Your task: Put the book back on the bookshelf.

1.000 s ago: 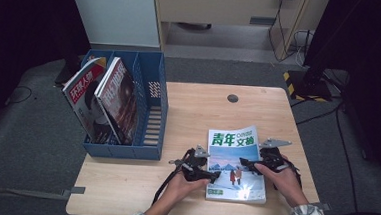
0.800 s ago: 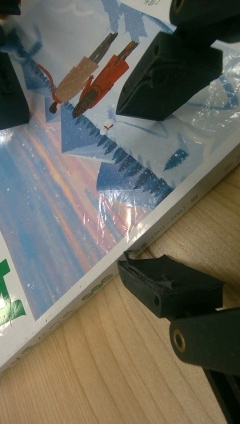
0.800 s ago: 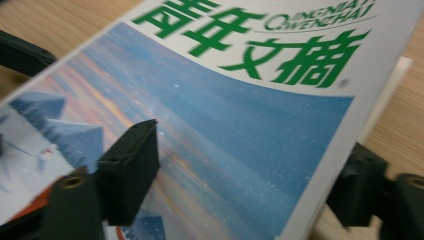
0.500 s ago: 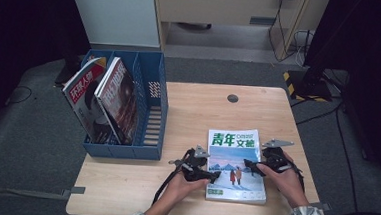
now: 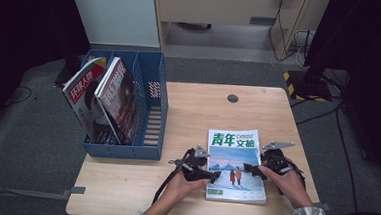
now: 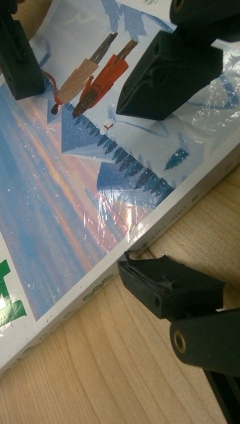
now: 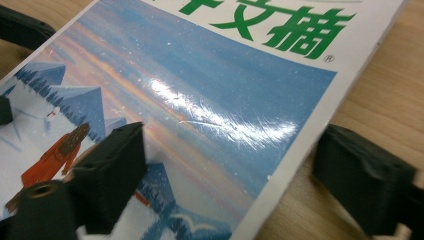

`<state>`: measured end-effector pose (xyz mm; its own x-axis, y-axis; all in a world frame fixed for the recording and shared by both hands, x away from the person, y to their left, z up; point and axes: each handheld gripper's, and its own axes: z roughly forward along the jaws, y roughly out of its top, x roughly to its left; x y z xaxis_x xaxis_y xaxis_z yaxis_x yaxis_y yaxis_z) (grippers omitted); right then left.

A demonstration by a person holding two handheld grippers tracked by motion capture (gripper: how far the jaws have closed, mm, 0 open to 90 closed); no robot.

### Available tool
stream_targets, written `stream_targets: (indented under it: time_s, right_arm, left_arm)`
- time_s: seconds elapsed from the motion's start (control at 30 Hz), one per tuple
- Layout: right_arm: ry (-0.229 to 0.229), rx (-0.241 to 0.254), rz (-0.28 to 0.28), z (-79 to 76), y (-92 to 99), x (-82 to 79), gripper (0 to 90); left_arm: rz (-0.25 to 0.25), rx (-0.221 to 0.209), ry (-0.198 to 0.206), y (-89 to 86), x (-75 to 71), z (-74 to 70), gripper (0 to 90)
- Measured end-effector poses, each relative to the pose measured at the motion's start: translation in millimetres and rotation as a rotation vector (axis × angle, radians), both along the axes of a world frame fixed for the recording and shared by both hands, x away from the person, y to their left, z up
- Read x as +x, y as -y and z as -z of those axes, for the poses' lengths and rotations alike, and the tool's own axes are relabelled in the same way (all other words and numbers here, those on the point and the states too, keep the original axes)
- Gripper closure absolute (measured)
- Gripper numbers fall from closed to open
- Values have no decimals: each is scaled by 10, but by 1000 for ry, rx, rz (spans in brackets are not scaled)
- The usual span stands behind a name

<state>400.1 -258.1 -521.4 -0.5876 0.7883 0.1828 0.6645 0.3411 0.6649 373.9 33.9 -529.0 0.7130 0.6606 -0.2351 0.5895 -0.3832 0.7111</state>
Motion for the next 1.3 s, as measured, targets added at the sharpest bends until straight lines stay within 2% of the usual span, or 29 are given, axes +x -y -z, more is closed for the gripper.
stream_targets:
  time_s: [0.1,0.13,0.2,0.3,0.4,0.57,0.6,0.7,0.8,0.87,0.97,1.1,1.2,1.3]
  right_arm:
    - [38,-31,-35,-69,22,-80,307]
    - [39,-26,-49,-87,27,-102,340]
    - [23,38,-79,-131,29,-123,385]
    - [15,44,-116,-122,-61,-94,405]
    - [12,52,-103,-77,-134,3,388]
    - [45,35,-74,-55,-247,128,380]
    - [49,26,-70,-55,-281,144,392]
    - [67,17,-55,-52,-314,179,505]
    - [67,41,-37,-67,-293,182,646]
    - [92,69,-31,-84,-271,173,740]
    - [106,117,-20,-92,-256,147,816]
    - [135,174,-31,-142,-234,110,859]
    - [166,176,-49,-176,-252,85,863]
    - [188,190,-60,-210,-241,61,865]
  left_arm:
    - [1,0,0,-1,0,0,243]
    - [0,0,0,-1,0,0,243]
    - [0,0,0,0,0,0,243]
    - [1,0,0,-1,1,0,243]
    - [4,0,0,-3,4,-1,242]
    - [12,3,-1,-5,16,-2,237]
    - [12,3,-1,-6,16,-2,237]
    - [12,2,-4,-10,16,-3,241]
    - [1,-1,-5,-6,2,-3,247]
    - [0,-2,-4,-8,-7,-2,252]
    - [7,-1,-7,-12,-3,-5,251]
    - [33,-6,-17,-42,44,-7,253]
    - [31,-18,-17,-44,96,3,248]
    - [37,-14,-9,-30,137,10,206]
